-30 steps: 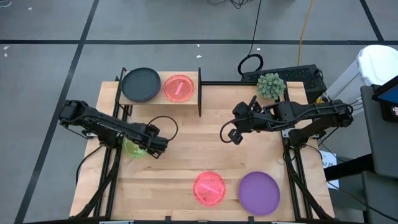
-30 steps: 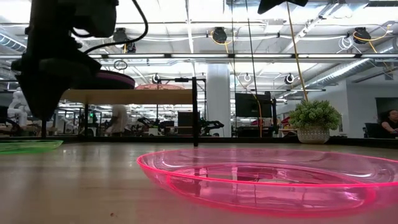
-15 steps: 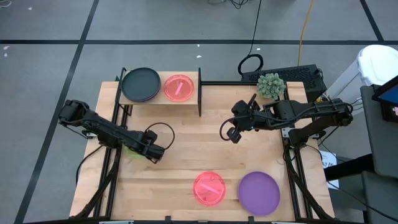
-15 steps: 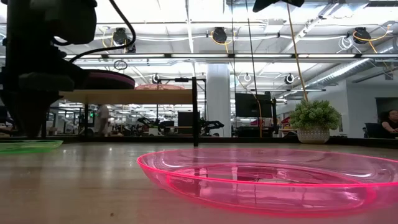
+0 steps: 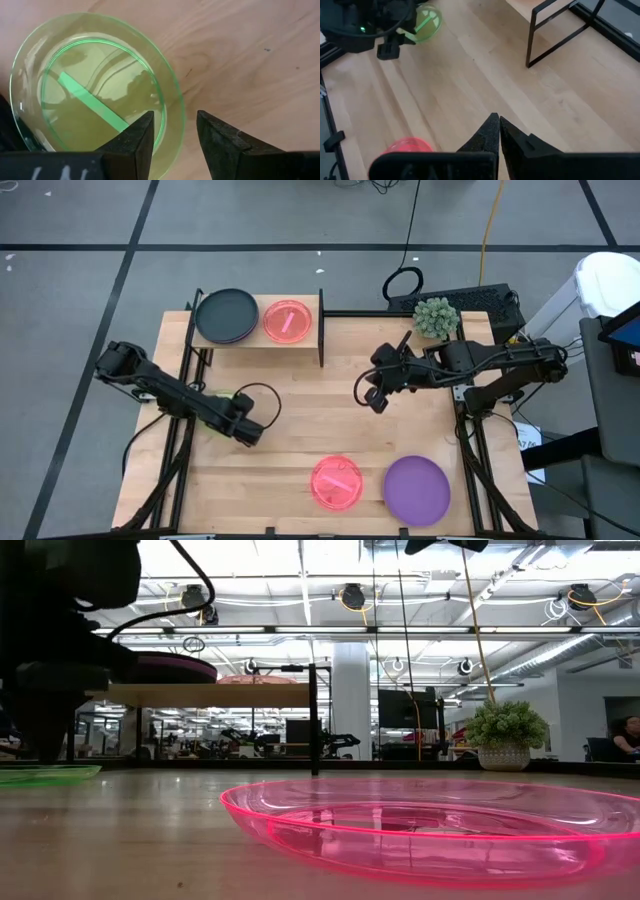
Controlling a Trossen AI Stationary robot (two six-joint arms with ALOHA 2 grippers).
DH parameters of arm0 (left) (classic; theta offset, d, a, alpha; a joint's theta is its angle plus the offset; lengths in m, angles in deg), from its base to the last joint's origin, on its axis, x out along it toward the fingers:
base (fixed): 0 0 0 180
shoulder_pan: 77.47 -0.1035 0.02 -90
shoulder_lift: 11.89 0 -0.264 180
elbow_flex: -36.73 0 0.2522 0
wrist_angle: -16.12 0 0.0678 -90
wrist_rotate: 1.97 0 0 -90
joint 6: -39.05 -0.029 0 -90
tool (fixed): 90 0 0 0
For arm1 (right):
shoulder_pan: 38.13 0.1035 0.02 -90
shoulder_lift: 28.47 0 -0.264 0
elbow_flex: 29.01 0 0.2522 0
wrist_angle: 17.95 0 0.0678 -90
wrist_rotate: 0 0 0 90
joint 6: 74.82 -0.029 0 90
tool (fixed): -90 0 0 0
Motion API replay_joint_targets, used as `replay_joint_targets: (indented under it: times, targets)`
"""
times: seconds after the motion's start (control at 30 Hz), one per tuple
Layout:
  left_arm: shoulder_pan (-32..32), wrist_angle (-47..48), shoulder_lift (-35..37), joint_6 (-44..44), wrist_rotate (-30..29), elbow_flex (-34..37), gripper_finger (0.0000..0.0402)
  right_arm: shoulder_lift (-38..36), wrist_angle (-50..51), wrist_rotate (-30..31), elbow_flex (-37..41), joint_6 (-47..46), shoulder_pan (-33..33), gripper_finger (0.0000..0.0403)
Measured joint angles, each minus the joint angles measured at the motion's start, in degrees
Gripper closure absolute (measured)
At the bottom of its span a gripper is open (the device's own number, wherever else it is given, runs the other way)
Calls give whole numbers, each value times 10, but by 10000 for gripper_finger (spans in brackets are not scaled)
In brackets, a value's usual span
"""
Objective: Place and stack plates onto a shelf
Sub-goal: Stack the green plate on the pink plate
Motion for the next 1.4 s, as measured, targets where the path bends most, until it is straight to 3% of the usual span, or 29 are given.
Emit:
replay_joint_targets:
  times: [0.4, 0.63, 1.07, 1.4]
  targets:
    - [23, -22, -85, -18, -14, -3, 250, 0, 0, 0, 0, -8, 0, 403]
    - [37, -14, -83, 16, -33, -2, 255, 0, -3, 0, 0, -8, 0, 403]
    - [37, 8, -86, 21, -73, 2, 364, 0, -9, 0, 0, -9, 0, 403]
    - [44, 20, -86, -5, -75, -26, 396, 0, -9, 0, 0, -9, 0, 403]
